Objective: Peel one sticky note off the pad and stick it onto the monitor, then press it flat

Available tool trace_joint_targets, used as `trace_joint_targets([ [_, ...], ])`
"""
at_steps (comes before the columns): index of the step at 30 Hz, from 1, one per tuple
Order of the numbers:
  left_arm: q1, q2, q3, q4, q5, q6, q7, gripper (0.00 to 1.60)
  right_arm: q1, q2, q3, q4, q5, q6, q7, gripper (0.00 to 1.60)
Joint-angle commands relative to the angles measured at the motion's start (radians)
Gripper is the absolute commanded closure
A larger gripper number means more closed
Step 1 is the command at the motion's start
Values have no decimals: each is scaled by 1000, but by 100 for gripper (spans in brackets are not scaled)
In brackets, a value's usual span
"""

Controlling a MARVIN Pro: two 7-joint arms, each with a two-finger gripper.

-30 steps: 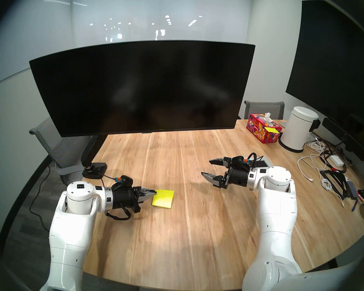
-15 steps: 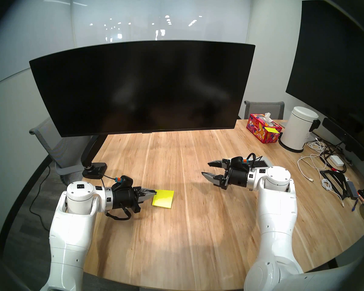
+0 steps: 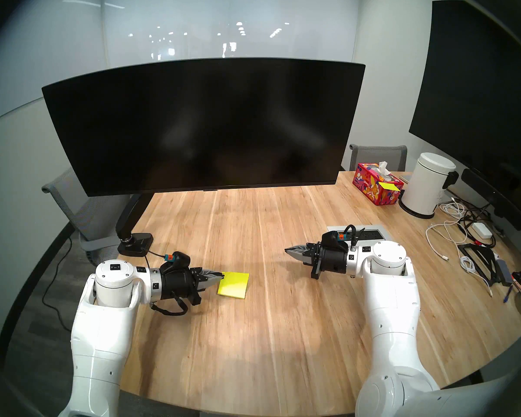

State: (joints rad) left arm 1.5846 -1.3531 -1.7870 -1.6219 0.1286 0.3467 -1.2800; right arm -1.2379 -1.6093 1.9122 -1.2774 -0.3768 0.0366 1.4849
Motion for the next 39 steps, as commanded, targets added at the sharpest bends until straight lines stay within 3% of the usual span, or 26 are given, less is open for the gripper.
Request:
trace_joint_targets([
  [1, -7, -3, 0, -13, -2, 3, 1, 160, 43, 6, -29, 26, 19, -14, -1, 160],
  [24, -8, -10, -7, -13, 8, 1, -7, 160, 146, 11, -97, 206, 25, -54, -1, 160],
  [39, -9, -15, -11, -13, 14, 1, -11, 160, 180, 10, -168, 263, 58, -54, -1, 160],
])
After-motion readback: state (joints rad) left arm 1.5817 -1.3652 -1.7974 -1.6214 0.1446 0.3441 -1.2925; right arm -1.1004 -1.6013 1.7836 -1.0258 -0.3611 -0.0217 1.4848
